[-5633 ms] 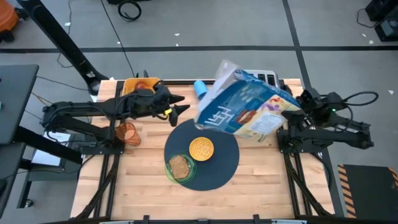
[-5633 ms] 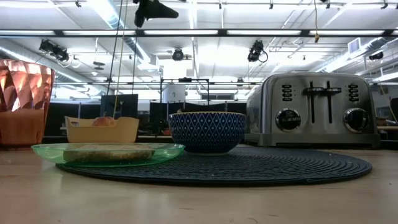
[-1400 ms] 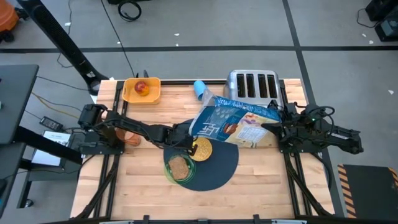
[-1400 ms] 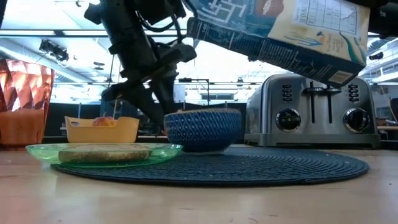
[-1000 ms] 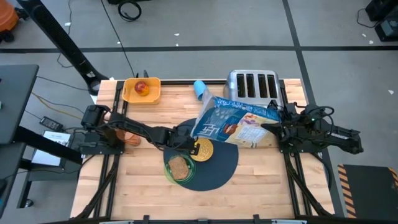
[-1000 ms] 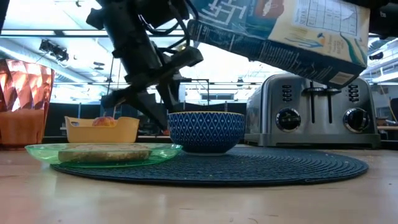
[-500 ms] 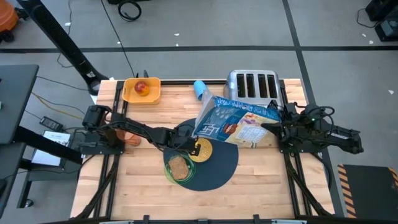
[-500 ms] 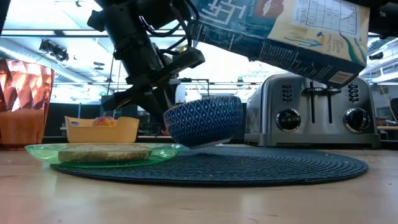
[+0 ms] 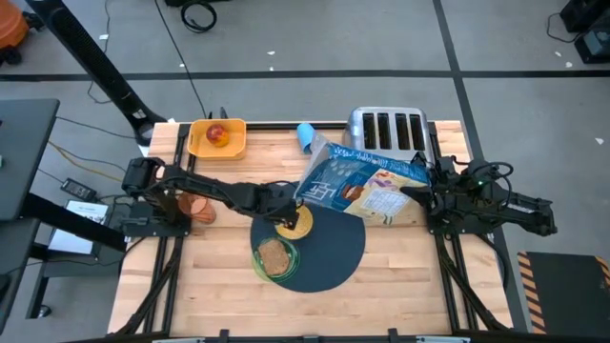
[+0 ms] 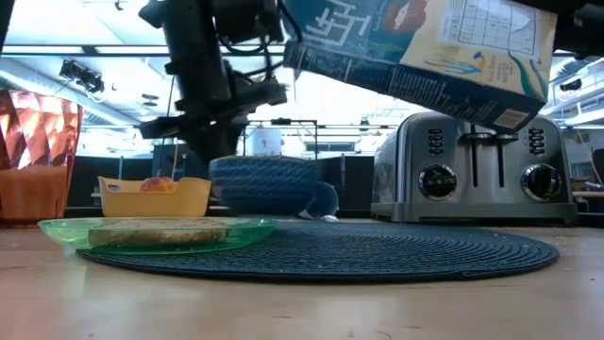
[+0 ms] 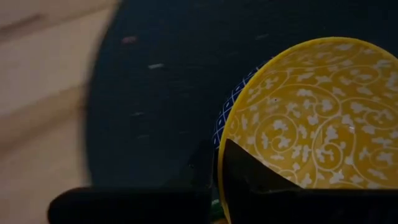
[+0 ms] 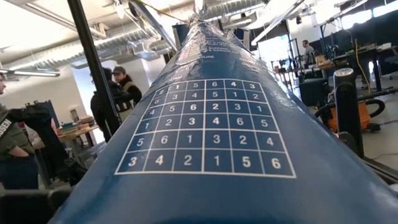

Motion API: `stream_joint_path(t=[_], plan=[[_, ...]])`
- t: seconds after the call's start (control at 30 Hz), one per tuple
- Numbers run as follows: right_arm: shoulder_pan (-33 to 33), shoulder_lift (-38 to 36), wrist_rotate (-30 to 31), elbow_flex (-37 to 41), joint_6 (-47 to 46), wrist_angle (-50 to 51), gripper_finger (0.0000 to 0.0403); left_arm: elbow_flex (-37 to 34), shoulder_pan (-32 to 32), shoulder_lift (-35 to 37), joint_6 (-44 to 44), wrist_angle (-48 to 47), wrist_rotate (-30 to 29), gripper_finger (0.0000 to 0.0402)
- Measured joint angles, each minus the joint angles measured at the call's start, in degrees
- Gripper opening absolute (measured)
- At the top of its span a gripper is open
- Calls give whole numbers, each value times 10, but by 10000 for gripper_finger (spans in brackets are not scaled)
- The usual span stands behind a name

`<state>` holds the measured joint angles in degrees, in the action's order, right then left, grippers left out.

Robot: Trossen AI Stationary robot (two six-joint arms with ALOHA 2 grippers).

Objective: Arrange a breakfast setting
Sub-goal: Pour the cereal in the yellow bowl on the dark blue table mat

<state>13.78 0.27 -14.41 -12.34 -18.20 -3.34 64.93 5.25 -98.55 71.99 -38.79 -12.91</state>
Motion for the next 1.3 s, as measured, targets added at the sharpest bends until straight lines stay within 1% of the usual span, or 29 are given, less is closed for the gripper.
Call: stream_joint_path(t=[0.07,0.23,0.3,0.37,0.6,0.77,0.9,1.0,1.1,1.23,1.3], plan=[[0,0,0,0,0,4,287,-1,-10,0,-10,-25,2,21],[0,0,-1,0,0,9,287,-11,-32,1,-24,-20,1,21],[0,0,-1,0,2,11,287,-13,-35,1,-28,-20,1,27],[0,0,-4,0,4,9,287,-12,-36,1,-28,-16,1,42],[0,0,-5,0,13,12,287,-12,-31,4,-33,-16,2,115],[7,-1,-5,-1,16,6,286,-12,-24,38,-60,-5,2,159],[14,-1,-5,-1,17,7,285,-12,-16,60,-83,1,2,185],[19,-1,-7,-1,17,9,284,-11,-8,65,-89,2,4,194],[20,-1,-10,-1,15,13,284,-11,-1,68,-110,2,23,196],[20,0,-19,-1,14,16,284,-11,13,90,-116,-25,31,196],[20,0,-22,-1,15,15,284,-11,21,110,-118,-58,31,196]])
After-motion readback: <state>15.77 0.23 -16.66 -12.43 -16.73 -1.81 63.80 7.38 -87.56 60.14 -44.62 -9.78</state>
